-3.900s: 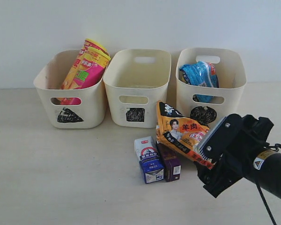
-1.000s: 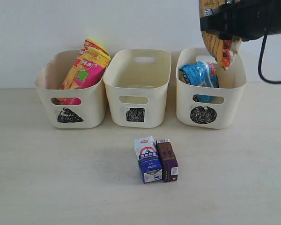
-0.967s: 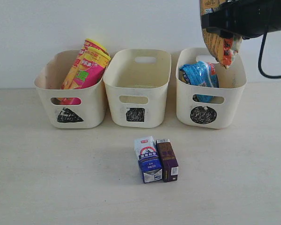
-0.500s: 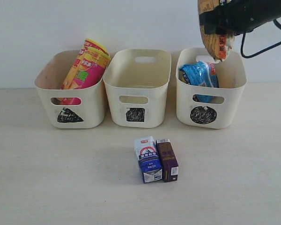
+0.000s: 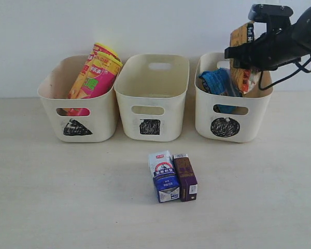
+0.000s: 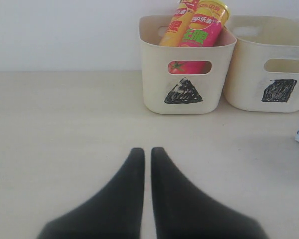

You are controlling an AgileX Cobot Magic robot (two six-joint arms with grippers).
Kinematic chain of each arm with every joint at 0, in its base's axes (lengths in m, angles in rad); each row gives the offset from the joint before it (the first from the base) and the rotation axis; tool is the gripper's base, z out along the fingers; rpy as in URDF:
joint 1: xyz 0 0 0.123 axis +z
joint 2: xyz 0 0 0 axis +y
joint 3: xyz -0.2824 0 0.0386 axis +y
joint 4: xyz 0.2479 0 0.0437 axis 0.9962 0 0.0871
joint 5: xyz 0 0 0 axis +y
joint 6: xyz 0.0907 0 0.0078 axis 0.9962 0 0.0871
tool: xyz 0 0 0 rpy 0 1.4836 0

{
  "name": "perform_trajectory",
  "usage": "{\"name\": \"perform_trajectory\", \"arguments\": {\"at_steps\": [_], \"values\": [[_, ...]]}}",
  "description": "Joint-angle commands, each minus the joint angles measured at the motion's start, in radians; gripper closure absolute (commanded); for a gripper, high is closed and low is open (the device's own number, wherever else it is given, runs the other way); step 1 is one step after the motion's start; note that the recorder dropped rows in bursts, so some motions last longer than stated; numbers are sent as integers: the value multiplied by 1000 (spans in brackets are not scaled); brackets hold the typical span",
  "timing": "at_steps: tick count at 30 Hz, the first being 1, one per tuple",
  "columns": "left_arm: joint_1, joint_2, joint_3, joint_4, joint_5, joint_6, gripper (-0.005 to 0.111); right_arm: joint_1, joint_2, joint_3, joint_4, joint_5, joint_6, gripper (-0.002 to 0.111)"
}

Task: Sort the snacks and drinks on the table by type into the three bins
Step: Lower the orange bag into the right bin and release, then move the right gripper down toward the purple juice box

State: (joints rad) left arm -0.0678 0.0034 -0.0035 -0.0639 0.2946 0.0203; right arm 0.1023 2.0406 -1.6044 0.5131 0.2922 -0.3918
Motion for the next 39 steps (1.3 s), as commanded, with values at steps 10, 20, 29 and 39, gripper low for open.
{"name": "perform_trajectory", "arguments": {"at_steps": [10, 20, 29, 39], "values": [[5, -3, 4, 1, 3, -4, 103, -3, -67, -14, -45, 31, -14, 29], [5, -3, 4, 1, 3, -4, 103, -3, -221, -14, -108, 324, -118, 88], [5, -3, 4, 1, 3, -4, 103, 24, -265, -14, -119, 627, -146, 108], [5, -3, 4, 1, 3, -4, 103, 242, -275, -12, -340, 736, 49, 108]]}}
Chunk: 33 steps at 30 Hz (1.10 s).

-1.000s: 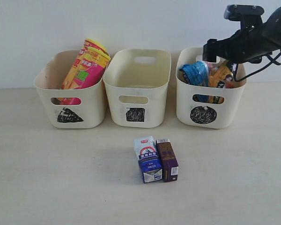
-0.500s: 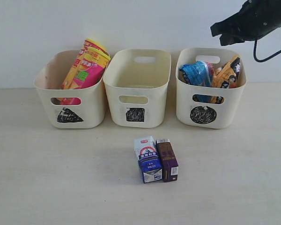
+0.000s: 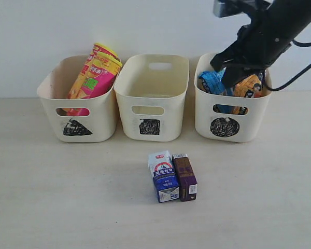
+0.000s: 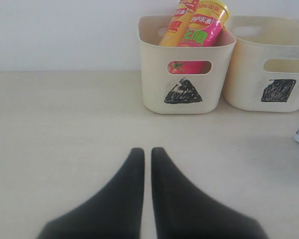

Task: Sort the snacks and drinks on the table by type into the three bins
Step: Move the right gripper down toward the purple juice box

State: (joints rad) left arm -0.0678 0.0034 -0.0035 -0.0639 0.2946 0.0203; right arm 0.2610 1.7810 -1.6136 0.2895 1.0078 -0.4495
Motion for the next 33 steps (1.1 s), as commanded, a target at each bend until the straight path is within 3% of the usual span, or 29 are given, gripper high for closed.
{"name": "perform_trajectory", "arguments": {"at_steps": [1, 14, 21, 27, 28, 30, 32, 33], "values": [[5, -3, 4, 1, 3, -4, 103, 111, -16, -3, -148, 29, 133, 108], [5, -3, 4, 1, 3, -4, 103, 327, -14, 18, -171, 100, 242, 108], [5, -3, 4, 1, 3, -4, 103, 336, -14, 227, -178, -93, 313, 108], [5, -3, 4, 1, 3, -4, 103, 336, 45, 255, -224, -144, 306, 107], [5, -3, 4, 1, 3, -4, 103, 336, 58, 255, -223, -154, 306, 105], [5, -3, 4, 1, 3, -4, 103, 336, 94, 255, -218, -190, 321, 80], [5, -3, 4, 1, 3, -4, 103, 336, 114, 255, -207, -209, 361, 48], [5, -3, 4, 1, 3, -4, 103, 336, 119, 255, -210, -225, 381, 39]]}}
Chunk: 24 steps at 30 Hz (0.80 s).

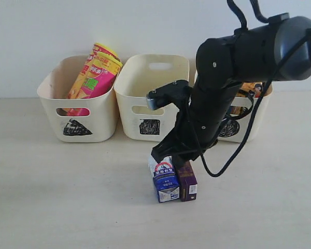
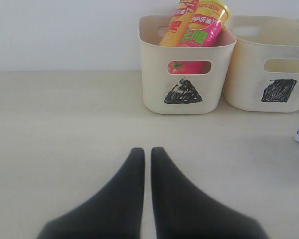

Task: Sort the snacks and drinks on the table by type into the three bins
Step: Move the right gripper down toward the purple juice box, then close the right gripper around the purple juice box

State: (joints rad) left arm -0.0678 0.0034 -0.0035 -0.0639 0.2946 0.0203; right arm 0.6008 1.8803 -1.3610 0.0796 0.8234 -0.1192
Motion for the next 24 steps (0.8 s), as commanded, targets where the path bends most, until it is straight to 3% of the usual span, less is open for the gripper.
{"name": "perform_trajectory", "arguments": {"at_steps": [1, 4, 20, 22, 24], "values": [[5, -3, 4, 1, 3, -4, 103, -4, 25, 2, -12, -49, 51, 39], [5, -3, 4, 1, 3, -4, 103, -4, 50, 2, -72, -60, 90, 52], [5, -3, 4, 1, 1, -4, 103, -4, 174, 2, -119, -96, 140, 54], [5, -3, 4, 1, 1, -4, 103, -4, 177, 2, -119, -96, 140, 59], [5, -3, 4, 1, 1, -4, 103, -4, 177, 2, -119, -89, 140, 73]]}}
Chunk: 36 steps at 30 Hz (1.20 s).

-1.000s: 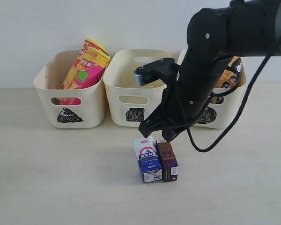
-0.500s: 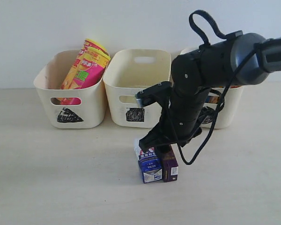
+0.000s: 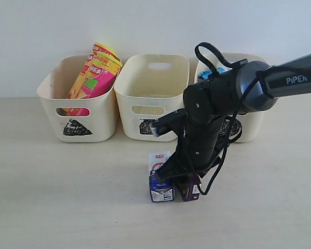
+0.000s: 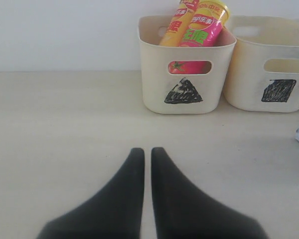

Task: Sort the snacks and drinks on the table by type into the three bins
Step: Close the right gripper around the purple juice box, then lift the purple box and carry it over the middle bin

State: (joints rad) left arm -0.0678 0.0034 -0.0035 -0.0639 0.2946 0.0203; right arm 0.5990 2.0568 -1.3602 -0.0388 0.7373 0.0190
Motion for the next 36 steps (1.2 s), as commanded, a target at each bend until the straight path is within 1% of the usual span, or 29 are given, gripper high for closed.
{"name": "perform_trajectory", "arguments": {"at_steps": [1, 2, 3, 7, 12, 16, 22, 28, 32, 36], "values": [[5, -3, 4, 1, 1, -4, 103, -2, 0, 1, 0, 5, 2, 84], [5, -3, 4, 1, 1, -4, 103, -2, 0, 1, 0, 12, 2, 94], [5, -3, 4, 1, 1, -4, 103, -2, 0, 1, 0, 14, -4, 107], [5, -3, 4, 1, 1, -4, 103, -2, 0, 1, -5, 14, -7, 108], [5, -3, 4, 1, 1, -4, 103, -2, -14, -1, -56, 37, -7, 108], [5, -3, 4, 1, 1, -4, 103, -2, -71, -1, -65, 44, -7, 108], [5, -3, 4, 1, 1, -4, 103, -2, -221, -1, -65, 41, -30, 108], [5, -3, 4, 1, 1, -4, 103, -2, -335, -39, -65, -24, -35, 108], [5, -3, 4, 1, 1, -4, 103, -2, -332, -101, -65, -80, -35, 108], [5, -3, 4, 1, 1, -4, 103, -2, -300, -155, -65, -176, -35, 108]]}}
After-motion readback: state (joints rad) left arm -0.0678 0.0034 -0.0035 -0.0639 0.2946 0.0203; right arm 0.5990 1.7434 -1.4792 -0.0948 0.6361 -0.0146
